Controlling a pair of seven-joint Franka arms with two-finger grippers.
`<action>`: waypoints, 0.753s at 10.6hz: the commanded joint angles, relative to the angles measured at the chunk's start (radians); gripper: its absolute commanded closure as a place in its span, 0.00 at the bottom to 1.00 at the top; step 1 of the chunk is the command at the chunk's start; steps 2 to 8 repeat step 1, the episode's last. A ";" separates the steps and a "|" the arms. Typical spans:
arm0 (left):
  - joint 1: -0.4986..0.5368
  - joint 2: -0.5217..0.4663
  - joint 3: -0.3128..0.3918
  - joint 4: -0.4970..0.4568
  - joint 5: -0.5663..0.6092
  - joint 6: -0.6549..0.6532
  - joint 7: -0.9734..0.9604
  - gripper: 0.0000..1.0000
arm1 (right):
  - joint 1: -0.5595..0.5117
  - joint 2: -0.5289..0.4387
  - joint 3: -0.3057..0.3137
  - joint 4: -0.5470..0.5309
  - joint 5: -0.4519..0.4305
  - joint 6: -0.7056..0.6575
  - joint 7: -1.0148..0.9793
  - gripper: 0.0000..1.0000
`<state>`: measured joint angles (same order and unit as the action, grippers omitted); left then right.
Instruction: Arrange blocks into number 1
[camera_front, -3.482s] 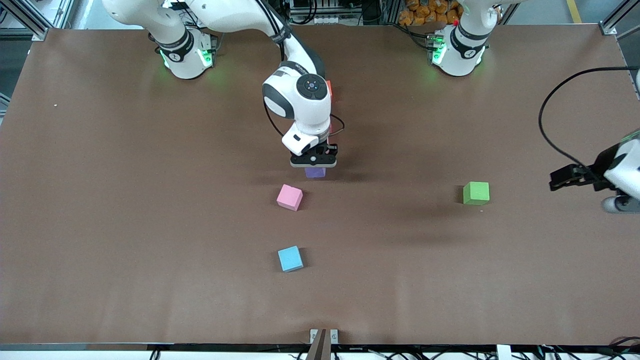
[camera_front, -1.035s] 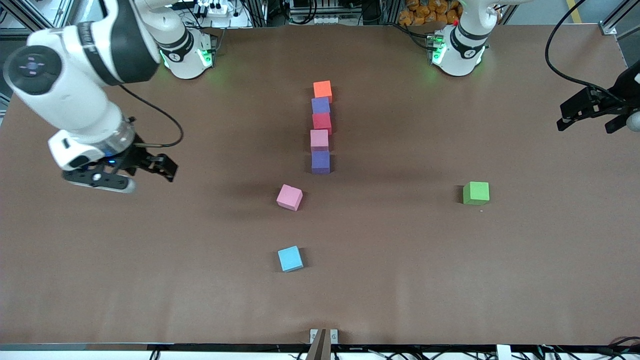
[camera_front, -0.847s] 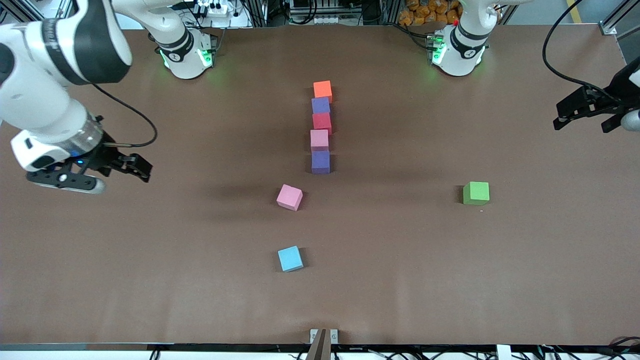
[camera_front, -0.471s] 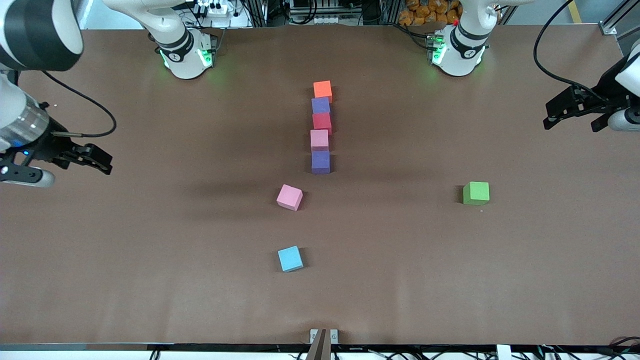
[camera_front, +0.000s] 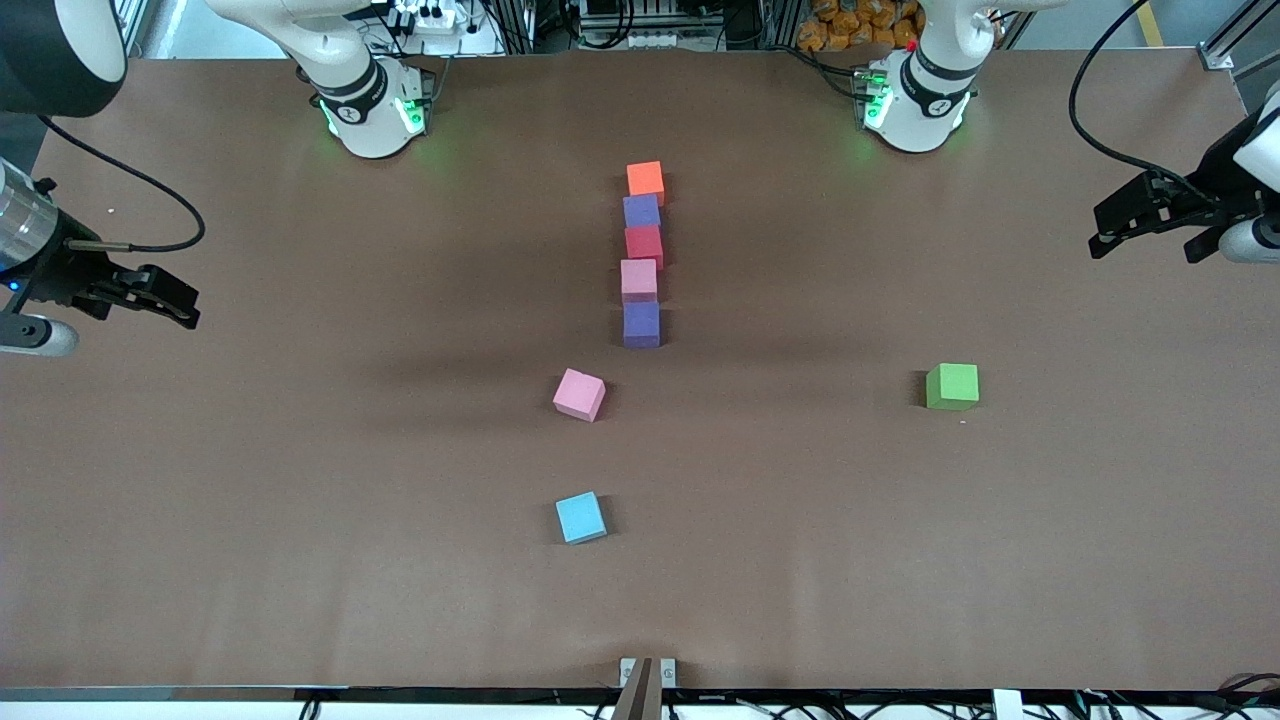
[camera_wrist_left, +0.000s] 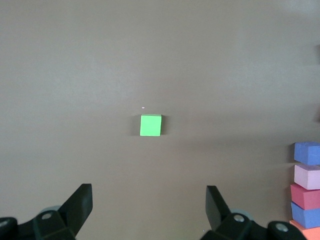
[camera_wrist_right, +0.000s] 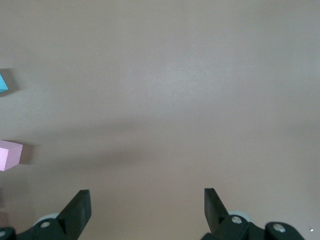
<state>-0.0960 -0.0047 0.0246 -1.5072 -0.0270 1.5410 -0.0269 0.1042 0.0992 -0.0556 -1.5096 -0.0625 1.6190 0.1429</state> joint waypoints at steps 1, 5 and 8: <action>-0.018 -0.014 0.014 -0.008 0.009 -0.013 -0.011 0.00 | -0.020 0.004 0.016 0.017 0.016 -0.018 -0.023 0.00; -0.018 -0.014 0.014 -0.008 0.009 -0.013 -0.011 0.00 | -0.020 0.004 0.016 0.017 0.016 -0.018 -0.023 0.00; -0.018 -0.014 0.014 -0.008 0.009 -0.013 -0.011 0.00 | -0.020 0.004 0.016 0.017 0.016 -0.018 -0.023 0.00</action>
